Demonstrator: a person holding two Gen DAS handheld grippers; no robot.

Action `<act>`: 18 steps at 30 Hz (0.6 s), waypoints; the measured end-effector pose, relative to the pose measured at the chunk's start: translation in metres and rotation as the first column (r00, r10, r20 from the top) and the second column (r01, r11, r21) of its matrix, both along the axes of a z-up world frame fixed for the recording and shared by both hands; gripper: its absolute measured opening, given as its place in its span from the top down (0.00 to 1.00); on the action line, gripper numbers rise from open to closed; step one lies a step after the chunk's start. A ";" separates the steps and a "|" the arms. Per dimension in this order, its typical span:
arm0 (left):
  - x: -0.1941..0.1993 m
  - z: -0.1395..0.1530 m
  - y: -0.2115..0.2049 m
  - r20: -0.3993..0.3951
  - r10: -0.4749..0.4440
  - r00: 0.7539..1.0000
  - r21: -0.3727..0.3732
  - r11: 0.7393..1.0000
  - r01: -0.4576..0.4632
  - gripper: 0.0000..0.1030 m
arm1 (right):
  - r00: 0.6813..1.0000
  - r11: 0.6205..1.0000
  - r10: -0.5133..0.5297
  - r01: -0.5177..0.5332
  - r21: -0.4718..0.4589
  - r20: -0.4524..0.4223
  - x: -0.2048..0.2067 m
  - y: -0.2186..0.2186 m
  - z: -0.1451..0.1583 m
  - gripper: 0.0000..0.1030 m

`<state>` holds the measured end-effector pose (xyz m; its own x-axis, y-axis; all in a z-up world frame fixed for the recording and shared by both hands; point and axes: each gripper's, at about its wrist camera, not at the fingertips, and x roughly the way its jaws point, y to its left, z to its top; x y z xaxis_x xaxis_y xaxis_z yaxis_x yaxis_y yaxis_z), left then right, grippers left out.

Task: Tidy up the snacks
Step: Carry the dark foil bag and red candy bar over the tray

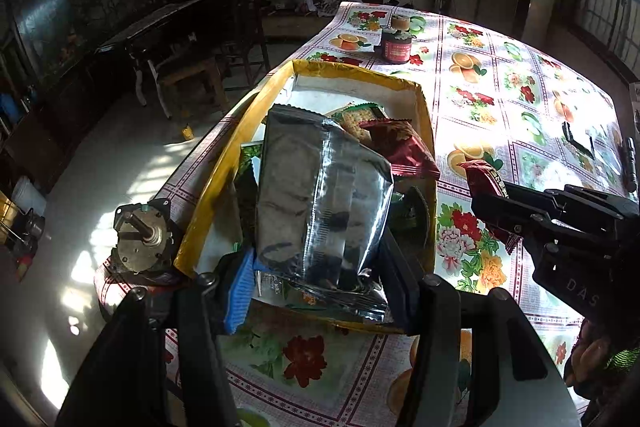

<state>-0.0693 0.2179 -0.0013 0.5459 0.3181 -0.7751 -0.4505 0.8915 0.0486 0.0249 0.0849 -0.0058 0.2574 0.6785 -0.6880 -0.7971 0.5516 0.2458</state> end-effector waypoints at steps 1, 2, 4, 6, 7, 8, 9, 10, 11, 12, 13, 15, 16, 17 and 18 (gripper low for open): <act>0.000 -0.001 0.002 -0.003 0.005 1.000 -0.001 1.000 -0.005 0.45 | 1.000 1.000 0.008 -0.008 -0.001 0.004 0.000 0.004 0.000 0.83; -0.001 -0.002 0.004 -0.005 0.008 1.000 -0.002 1.000 -0.008 0.45 | 1.000 1.000 0.015 -0.015 -0.002 0.005 0.001 0.008 0.000 0.83; -0.001 -0.005 0.008 -0.008 0.017 1.000 -0.006 1.000 -0.018 0.45 | 1.000 1.000 0.025 -0.025 -0.003 0.010 0.004 0.016 0.002 0.83; 0.001 -0.006 0.011 -0.012 0.020 1.000 -0.009 1.000 -0.020 0.45 | 0.999 0.999 0.032 -0.032 -0.001 0.012 0.008 0.023 0.003 0.83; 0.002 -0.007 0.013 -0.014 0.023 1.000 -0.011 1.000 -0.023 0.45 | 0.999 0.999 0.035 -0.035 -0.001 0.014 0.010 0.026 0.004 0.83; 0.002 -0.008 0.014 -0.016 0.023 1.000 -0.015 1.000 -0.024 0.45 | 0.999 0.999 0.037 -0.037 -0.001 0.017 0.013 0.030 0.005 0.83; 0.002 -0.009 0.016 -0.017 0.022 1.000 -0.020 1.000 -0.022 0.45 | 0.999 0.999 0.040 -0.040 -0.002 0.019 0.016 0.033 0.005 0.83; 0.004 -0.010 0.017 -0.019 0.024 1.000 -0.023 0.999 -0.025 0.45 | 0.999 0.999 0.044 -0.044 -0.002 0.019 0.018 0.037 0.006 0.83; 0.005 -0.011 0.018 -0.021 0.025 0.999 -0.027 0.999 -0.025 0.45 | 0.999 0.999 0.047 -0.047 -0.001 0.020 0.021 0.040 0.006 0.83; 0.006 -0.012 0.021 -0.023 0.024 0.999 -0.035 0.999 -0.025 0.45 | 0.999 0.999 0.048 -0.048 -0.002 0.021 0.023 0.044 0.006 0.83; 0.006 -0.013 0.023 -0.024 0.025 0.999 -0.043 0.999 -0.026 0.45 | 0.999 0.999 0.050 -0.050 -0.003 0.021 0.026 0.047 0.007 0.83; 0.008 -0.015 0.026 -0.028 0.022 0.999 -0.053 0.998 -0.023 0.45 | 0.998 0.998 0.055 -0.055 0.001 0.020 0.031 0.053 0.007 0.83; 0.009 -0.017 0.028 -0.030 0.020 0.999 -0.063 0.998 -0.022 0.45 | 0.998 0.998 0.057 -0.057 0.003 0.019 0.034 0.057 0.007 0.83; 0.010 -0.018 0.030 -0.032 0.018 0.999 -0.078 0.997 -0.021 0.45 | 0.998 0.998 0.060 -0.060 0.006 0.016 0.037 0.060 0.007 0.83; 0.011 -0.019 0.031 -0.034 0.015 0.999 -0.090 0.996 -0.018 0.45 | 0.998 0.998 0.063 -0.064 0.008 0.015 0.039 0.065 0.007 0.83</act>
<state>-0.0582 0.2490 -0.0203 0.5148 0.2544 -0.8187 -0.4644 0.8854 -0.0169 0.0641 0.1496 0.0015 0.2236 0.6994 -0.6789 -0.8340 0.4978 0.2381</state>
